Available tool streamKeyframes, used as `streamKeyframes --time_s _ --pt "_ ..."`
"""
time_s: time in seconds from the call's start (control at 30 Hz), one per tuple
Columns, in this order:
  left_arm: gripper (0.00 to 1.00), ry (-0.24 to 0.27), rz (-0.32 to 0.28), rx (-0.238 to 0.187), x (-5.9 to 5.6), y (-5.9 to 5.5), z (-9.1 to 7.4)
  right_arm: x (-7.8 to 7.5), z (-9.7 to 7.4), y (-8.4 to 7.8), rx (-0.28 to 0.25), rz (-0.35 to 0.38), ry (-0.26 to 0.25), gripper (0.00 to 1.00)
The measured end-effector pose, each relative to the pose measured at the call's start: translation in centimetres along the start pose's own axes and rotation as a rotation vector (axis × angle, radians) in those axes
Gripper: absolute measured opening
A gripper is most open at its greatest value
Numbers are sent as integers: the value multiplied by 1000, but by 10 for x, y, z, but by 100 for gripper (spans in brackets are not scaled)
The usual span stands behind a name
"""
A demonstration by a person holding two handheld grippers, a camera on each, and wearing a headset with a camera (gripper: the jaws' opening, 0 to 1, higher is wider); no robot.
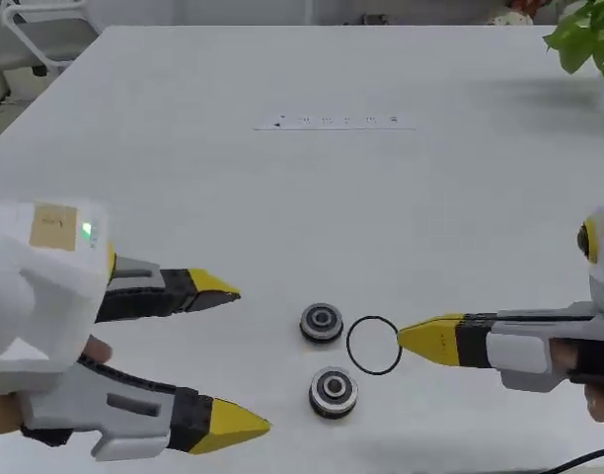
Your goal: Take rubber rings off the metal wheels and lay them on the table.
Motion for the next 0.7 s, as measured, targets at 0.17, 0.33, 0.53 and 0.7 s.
streamKeyframes --time_s 0.17,0.33,0.53,0.7 --pt "67 74 -47 1 7 -13 -22 13 -6 9 -8 -31 -28 0" --pt "67 140 -95 -14 10 -23 -45 28 -8 20 -18 -61 -24 0" --pt "67 174 -131 -8 7 -37 -55 40 -3 27 -12 -93 -22 0" --pt "67 191 -162 -19 6 -45 -62 47 6 30 0 -107 -17 0"
Point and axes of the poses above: the centre of the closed fingertips' face, and the gripper's own axes: z roughly forward along the fingers, x roughly to its left, y roughly out of its top, the point moved 6 cm from there along -z, roughly backward along the fingers, and after that the axes turned 10 degrees about x, right-handed, at the moved point
